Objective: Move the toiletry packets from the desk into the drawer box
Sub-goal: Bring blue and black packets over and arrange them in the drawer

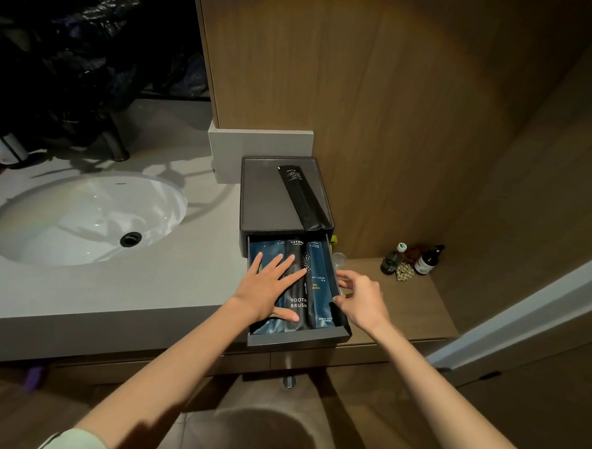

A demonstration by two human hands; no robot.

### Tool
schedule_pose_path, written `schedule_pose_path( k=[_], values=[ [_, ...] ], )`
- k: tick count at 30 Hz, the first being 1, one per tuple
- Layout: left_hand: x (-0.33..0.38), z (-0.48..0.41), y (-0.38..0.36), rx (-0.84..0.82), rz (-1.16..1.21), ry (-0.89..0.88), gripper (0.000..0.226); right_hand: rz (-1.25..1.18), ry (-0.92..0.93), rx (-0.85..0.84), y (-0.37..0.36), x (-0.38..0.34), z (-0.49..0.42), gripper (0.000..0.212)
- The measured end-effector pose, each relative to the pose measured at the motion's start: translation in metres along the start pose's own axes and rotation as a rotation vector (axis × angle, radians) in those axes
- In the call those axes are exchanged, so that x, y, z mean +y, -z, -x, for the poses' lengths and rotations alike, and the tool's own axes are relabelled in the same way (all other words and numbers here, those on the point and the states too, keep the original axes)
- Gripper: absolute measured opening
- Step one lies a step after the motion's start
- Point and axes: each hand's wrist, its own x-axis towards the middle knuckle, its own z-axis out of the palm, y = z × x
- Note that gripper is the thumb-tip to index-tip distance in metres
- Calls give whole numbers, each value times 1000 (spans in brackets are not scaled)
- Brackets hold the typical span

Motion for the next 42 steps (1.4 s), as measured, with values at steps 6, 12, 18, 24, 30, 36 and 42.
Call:
schedule_pose_path(
  k=[6, 12, 18, 24, 30, 36, 42],
  values=[
    [10, -6, 1, -6, 88, 51, 101, -8, -7, 14, -1, -2, -1, 54],
    [14, -6, 1, 8, 115, 66, 98, 6, -7, 4, 0, -2, -1, 53],
    [5, 12, 10, 228, 219, 88, 68, 84, 116, 76, 10, -9, -9, 47],
    [-9, 54, -4, 408, 601, 321, 60, 176, 397, 139, 17, -45, -42, 48],
    [-12, 70, -15, 372, 843, 366, 63, 430, 462, 11, 7, -66, -87, 66],
    [-12, 70, -16, 370, 1003, 411, 64, 607, 443, -84, -3, -63, -115, 71],
    [-12, 71, -14, 357, 1033, 440, 65, 704, 531, 55, -3, -53, -111, 58]
  ],
)
